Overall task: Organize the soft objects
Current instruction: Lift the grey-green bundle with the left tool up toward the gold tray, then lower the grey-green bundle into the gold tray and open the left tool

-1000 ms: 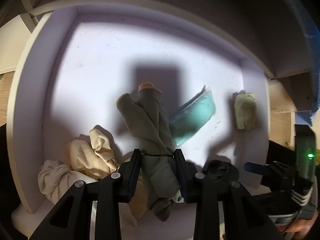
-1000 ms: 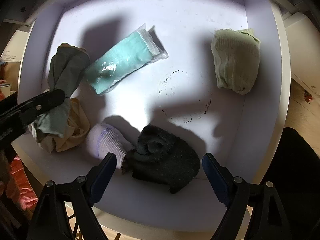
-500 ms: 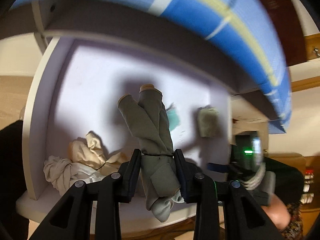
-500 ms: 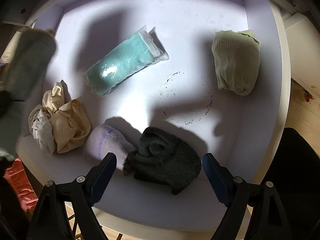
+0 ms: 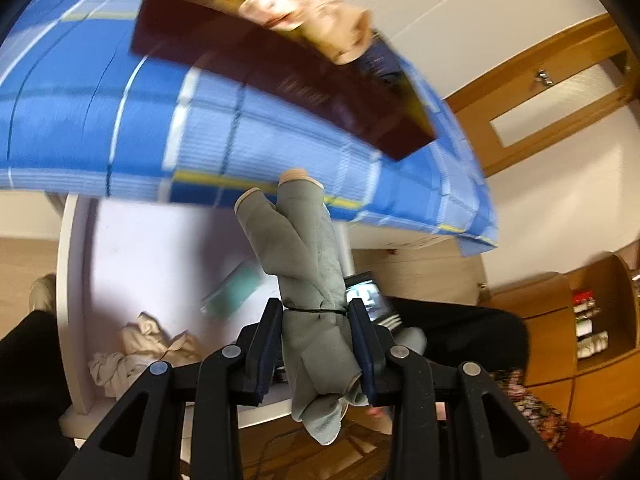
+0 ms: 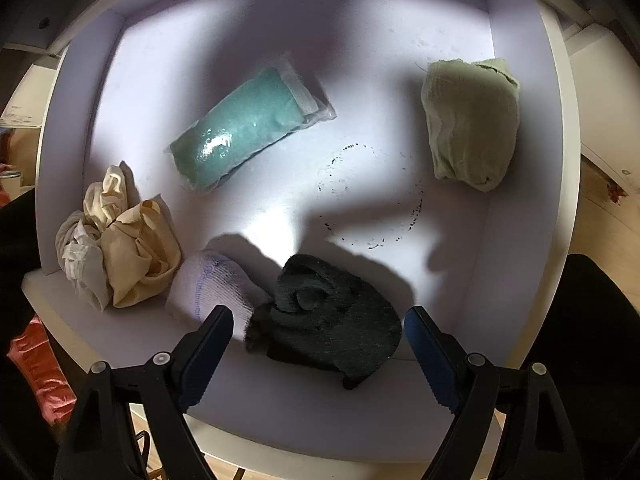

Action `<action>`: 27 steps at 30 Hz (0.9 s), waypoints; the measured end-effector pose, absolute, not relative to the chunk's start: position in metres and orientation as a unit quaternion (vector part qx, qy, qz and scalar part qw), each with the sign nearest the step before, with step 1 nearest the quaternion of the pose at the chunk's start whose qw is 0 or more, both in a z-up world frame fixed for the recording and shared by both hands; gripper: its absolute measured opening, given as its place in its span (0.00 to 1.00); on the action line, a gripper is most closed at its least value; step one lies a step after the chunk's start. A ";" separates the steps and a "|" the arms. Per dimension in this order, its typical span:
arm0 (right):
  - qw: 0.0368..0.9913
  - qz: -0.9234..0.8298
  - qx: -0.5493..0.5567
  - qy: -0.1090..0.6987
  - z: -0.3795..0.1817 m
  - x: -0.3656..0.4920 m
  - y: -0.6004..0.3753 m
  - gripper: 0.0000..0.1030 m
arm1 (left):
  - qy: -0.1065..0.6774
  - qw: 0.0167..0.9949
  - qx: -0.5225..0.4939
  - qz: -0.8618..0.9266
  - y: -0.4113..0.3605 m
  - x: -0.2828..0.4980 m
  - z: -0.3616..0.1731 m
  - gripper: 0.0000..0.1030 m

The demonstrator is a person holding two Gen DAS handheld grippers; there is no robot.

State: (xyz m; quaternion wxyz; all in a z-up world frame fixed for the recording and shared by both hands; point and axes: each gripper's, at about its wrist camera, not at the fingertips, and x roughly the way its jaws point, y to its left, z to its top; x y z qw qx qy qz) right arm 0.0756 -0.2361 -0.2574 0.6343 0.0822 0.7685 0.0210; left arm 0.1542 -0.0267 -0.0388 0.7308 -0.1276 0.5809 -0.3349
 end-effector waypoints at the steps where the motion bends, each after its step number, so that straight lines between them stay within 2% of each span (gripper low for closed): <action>1: 0.634 0.021 0.083 0.769 -0.257 0.076 -0.236 0.86 | 0.577 0.731 -0.133 -0.340 -0.028 0.155 -0.032 0.32; 9: 0.634 0.022 0.084 0.768 -0.257 0.076 -0.237 0.86 | 0.535 0.737 -0.177 -0.373 -0.032 0.171 0.029 0.32; 17: 0.633 0.024 0.089 0.769 -0.256 0.073 -0.237 0.86 | 0.493 0.789 -0.137 -0.342 -0.040 0.220 0.091 0.32; 22: 0.633 0.026 0.094 0.768 -0.256 0.073 -0.239 0.86 | 0.488 0.809 -0.104 -0.311 -0.048 0.253 0.103 0.32; 27: 0.633 0.029 0.100 0.767 -0.255 0.073 -0.239 0.86 | 0.500 0.816 -0.077 -0.279 -0.053 0.286 0.093 0.32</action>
